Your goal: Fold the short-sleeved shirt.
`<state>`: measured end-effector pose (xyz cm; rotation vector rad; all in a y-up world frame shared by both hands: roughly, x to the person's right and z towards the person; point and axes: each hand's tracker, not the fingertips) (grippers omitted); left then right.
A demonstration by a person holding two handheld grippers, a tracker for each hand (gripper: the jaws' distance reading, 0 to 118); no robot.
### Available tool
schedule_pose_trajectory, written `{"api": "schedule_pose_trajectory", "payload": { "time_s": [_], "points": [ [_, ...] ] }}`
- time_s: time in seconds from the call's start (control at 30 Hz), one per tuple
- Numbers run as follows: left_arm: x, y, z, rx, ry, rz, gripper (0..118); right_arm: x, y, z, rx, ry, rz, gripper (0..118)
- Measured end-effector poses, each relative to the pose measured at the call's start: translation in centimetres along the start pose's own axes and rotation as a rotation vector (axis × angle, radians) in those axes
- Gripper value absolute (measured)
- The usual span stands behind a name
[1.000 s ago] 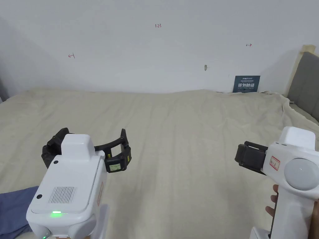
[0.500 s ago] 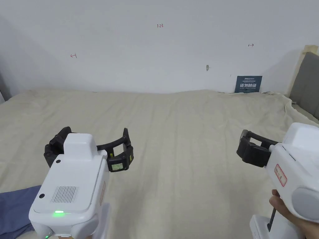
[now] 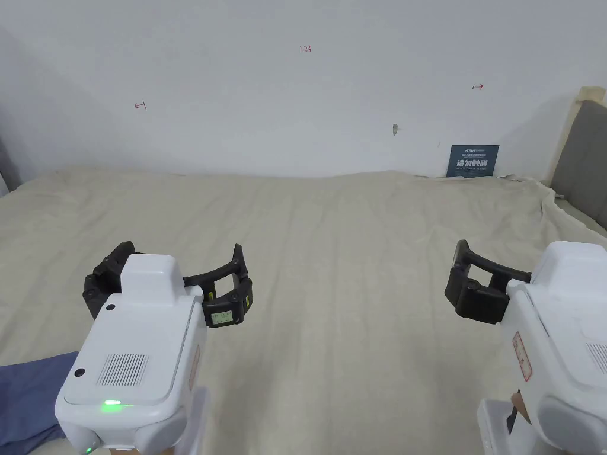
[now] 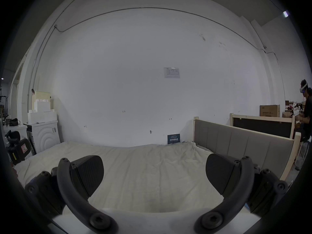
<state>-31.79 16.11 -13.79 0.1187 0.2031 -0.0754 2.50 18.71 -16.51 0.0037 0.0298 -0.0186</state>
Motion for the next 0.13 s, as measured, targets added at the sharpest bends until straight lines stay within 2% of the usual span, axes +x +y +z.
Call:
{"api": "schedule_pose_trajectory", "payload": {
  "time_s": [0.13],
  "points": [
    [0.03, 0.11, 0.04, 0.003, 0.0, -0.003, 118, -0.64, 0.44, 0.57, 0.008, -0.002, 0.004, 118]
  ]
}}
